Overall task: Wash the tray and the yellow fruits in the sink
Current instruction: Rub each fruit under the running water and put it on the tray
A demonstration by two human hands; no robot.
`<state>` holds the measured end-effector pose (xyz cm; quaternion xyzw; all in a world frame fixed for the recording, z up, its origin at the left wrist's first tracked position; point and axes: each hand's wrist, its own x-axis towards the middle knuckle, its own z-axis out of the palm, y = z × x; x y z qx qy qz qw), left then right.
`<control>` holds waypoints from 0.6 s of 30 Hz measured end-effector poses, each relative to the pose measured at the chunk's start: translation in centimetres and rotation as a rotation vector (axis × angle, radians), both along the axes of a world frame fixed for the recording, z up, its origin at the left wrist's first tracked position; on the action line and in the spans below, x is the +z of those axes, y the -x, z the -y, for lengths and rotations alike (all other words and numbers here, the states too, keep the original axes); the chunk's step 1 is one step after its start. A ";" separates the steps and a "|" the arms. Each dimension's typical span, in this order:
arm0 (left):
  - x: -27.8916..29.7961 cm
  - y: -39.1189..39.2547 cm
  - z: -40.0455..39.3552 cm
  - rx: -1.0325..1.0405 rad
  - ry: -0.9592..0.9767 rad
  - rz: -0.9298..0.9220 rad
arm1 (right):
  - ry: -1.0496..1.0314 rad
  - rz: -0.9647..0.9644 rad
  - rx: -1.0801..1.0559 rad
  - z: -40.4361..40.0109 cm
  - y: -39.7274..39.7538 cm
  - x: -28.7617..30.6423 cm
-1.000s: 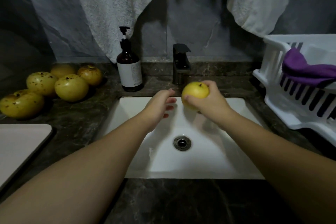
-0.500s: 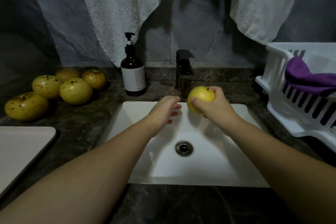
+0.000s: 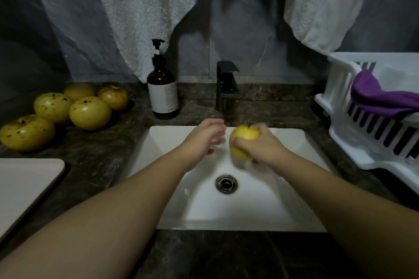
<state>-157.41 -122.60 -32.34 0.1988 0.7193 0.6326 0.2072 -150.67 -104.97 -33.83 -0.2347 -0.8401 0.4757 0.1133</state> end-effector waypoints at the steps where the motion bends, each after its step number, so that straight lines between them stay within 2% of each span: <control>1: 0.0 -0.1 -0.1 -0.003 -0.001 0.003 | -0.040 0.054 0.018 0.0 -0.1 -0.2; 2: 0.0 0.0 -0.1 -0.004 -0.002 0.005 | -0.054 0.050 0.008 -0.1 -0.1 -0.3; 5: -0.1 0.2 0.1 0.005 0.010 0.010 | 0.083 -0.109 -0.059 -0.2 0.2 0.7; 9: -0.1 0.0 -0.1 -0.002 0.007 0.009 | -0.038 0.037 0.004 0.0 -0.4 -0.1; 12: 0.0 0.0 0.1 -0.025 0.016 0.002 | 0.156 -0.096 -0.049 -0.2 0.1 0.7; 13: 0.0 0.0 0.2 -0.035 0.029 0.004 | 0.140 -0.073 -0.035 -0.1 0.0 0.8; 16: -0.2 0.1 0.1 -0.048 0.074 0.003 | 0.000 0.160 0.039 0.2 -1.1 -0.3; 18: -0.1 0.2 0.1 -0.083 0.105 -0.019 | 0.151 0.138 0.016 0.2 -1.1 0.1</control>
